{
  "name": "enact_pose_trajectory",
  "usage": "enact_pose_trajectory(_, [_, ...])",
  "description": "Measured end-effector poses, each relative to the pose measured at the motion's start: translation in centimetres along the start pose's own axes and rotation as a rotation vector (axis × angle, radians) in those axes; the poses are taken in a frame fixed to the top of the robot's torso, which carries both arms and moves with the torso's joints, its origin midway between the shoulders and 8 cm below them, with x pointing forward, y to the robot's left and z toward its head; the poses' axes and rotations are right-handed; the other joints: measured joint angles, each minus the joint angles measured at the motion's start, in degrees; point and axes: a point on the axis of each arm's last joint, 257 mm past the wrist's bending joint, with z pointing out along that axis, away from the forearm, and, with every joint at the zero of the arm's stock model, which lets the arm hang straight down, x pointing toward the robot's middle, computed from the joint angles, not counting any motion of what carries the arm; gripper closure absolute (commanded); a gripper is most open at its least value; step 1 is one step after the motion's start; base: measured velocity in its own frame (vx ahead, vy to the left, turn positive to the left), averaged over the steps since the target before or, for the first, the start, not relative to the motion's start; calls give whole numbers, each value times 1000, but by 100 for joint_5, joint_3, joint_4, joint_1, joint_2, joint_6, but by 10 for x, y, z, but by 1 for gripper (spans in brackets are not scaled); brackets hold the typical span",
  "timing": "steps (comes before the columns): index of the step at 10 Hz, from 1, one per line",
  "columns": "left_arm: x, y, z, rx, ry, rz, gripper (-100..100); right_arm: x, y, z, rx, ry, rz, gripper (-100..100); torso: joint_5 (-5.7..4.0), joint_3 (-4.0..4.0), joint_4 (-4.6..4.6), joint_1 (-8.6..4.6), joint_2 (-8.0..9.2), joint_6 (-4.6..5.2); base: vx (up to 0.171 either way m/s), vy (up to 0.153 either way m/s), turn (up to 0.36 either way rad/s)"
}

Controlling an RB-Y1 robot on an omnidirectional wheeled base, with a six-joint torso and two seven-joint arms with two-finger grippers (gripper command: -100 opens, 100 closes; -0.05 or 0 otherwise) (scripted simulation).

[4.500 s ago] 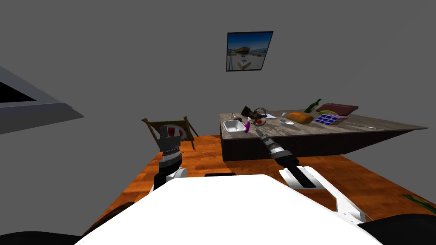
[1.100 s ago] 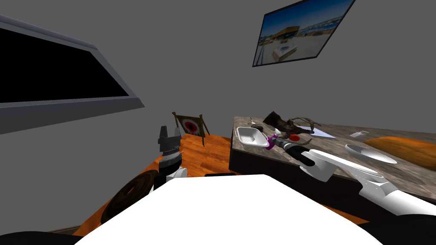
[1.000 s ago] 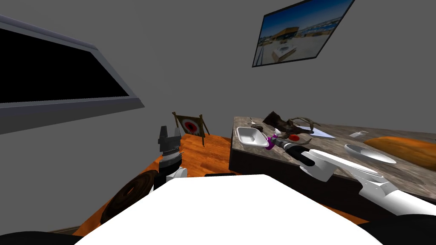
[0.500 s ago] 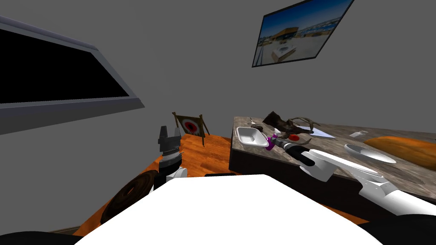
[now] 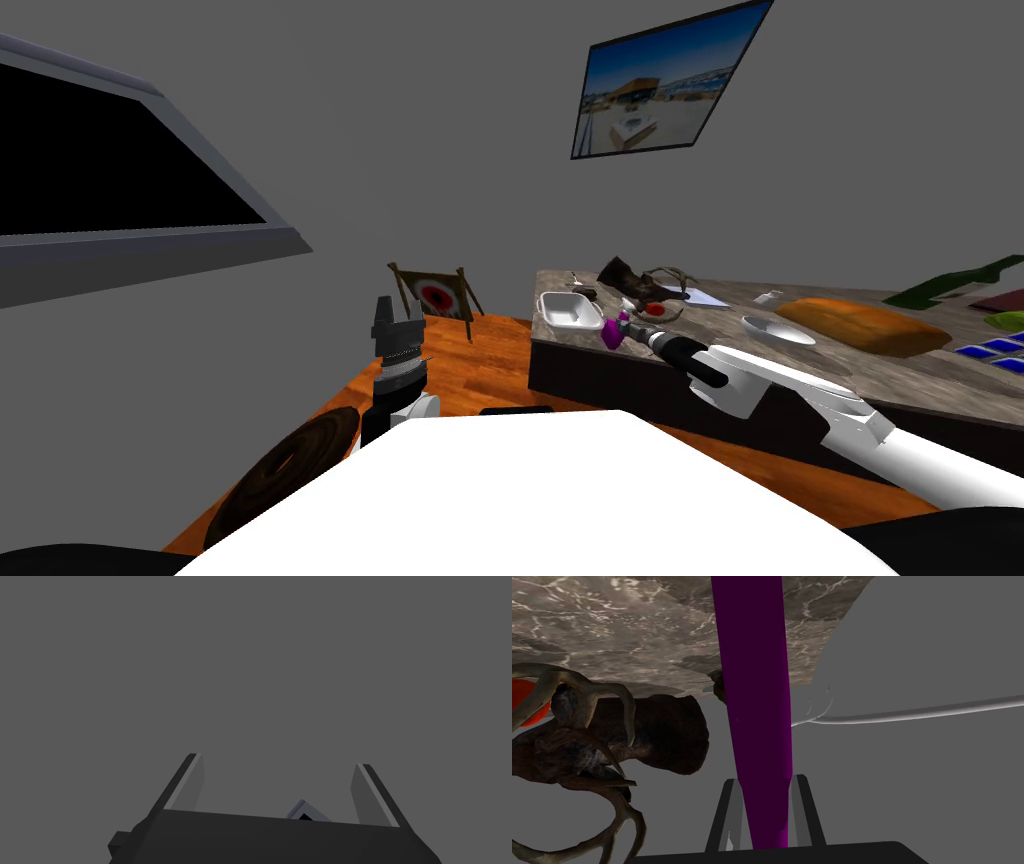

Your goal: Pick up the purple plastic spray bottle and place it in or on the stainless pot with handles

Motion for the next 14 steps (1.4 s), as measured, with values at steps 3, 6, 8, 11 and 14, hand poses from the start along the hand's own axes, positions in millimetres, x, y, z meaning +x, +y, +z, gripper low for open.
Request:
enact_pose_trajectory(3, [0,0,0,0,0,0,0,-2,48,-1,-104,13,-18,100,2,-1,0,12,-3,-7,-90,-40,-140])
enact_pose_trajectory(6, [0,0,0,0,0,0,0,-7,84,-6,-192,26,-53,100,8,-1,3,32,-6,-16,-47,25,-60])
enact_pose_trajectory(8, [0,0,0,0,0,0,0,-18,80,-6,-170,14,-73,100,21,-27,-6,81,-51,-24,33,117,26])
enact_pose_trajectory(11, [0,0,0,0,0,0,0,-34,63,-7,-124,-9,-79,100,24,-38,-9,90,-71,-32,63,119,22])
enact_pose_trajectory(14, [0,0,0,0,0,0,0,-47,42,-6,-56,-28,-77,100,62,-57,10,172,-128,-117,54,100,42])
